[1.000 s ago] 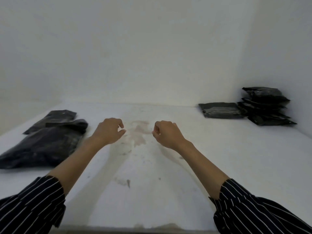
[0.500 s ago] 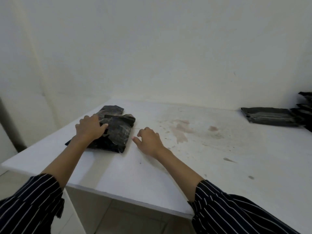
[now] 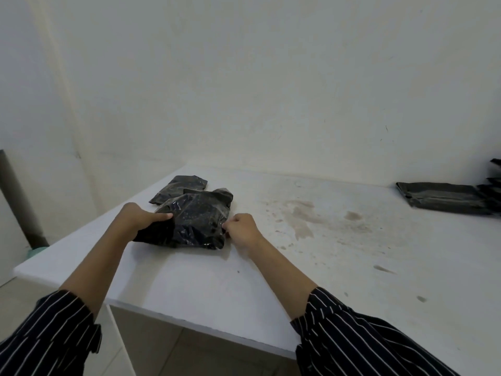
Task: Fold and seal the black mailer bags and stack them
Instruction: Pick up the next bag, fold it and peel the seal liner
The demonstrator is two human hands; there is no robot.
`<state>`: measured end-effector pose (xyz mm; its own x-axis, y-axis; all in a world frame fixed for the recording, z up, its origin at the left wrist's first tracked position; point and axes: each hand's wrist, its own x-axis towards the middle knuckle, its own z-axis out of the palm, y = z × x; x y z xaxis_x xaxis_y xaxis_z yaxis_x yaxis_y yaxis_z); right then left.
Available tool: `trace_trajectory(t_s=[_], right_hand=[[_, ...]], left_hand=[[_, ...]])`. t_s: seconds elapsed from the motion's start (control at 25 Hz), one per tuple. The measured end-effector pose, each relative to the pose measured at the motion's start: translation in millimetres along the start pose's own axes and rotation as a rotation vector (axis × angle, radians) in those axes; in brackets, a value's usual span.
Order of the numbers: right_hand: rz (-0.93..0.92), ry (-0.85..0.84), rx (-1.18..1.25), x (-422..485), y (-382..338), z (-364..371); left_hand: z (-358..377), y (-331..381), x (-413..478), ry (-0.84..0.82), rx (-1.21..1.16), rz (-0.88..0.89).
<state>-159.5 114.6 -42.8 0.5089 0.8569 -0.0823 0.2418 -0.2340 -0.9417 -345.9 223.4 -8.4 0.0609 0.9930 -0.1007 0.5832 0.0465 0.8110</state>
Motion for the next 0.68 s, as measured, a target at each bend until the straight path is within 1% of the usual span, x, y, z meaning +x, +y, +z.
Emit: trace_trajectory(t_s=[0.12, 0.24, 0.36, 0.52, 0.6, 0.68], right_hand=[[0.006, -0.046, 0.271, -5.6, -1.6, -30.6], [-0.043, -0.054, 0.365, -12.9, 0.0, -67.0], [-0.102, -0.032, 0.39, -20.5, 8.4, -108.2], [-0.164, -0.024, 0.403, -32.1, 23.5, -163.4], [-0.157, -0.002, 0.387, -38.6, 27.3, -185.4], [-0.126, 0.084, 0.252, -45.9, 27.2, -206.6]], left_hand=[[9.6, 10.6, -10.4, -0.14, -0.226, 0.0], [27.0, 28.3, -27.3, -0.334, -0.376, 0.053], [52.7, 48.6, -46.1, -0.495, -0.507, 0.081], [96.2, 75.7, -76.3, -0.676, -0.612, 0.101], [116.1, 87.3, -89.4, -0.718, -0.654, 0.14], [136.6, 98.5, -102.5, -0.718, -0.656, 0.212]])
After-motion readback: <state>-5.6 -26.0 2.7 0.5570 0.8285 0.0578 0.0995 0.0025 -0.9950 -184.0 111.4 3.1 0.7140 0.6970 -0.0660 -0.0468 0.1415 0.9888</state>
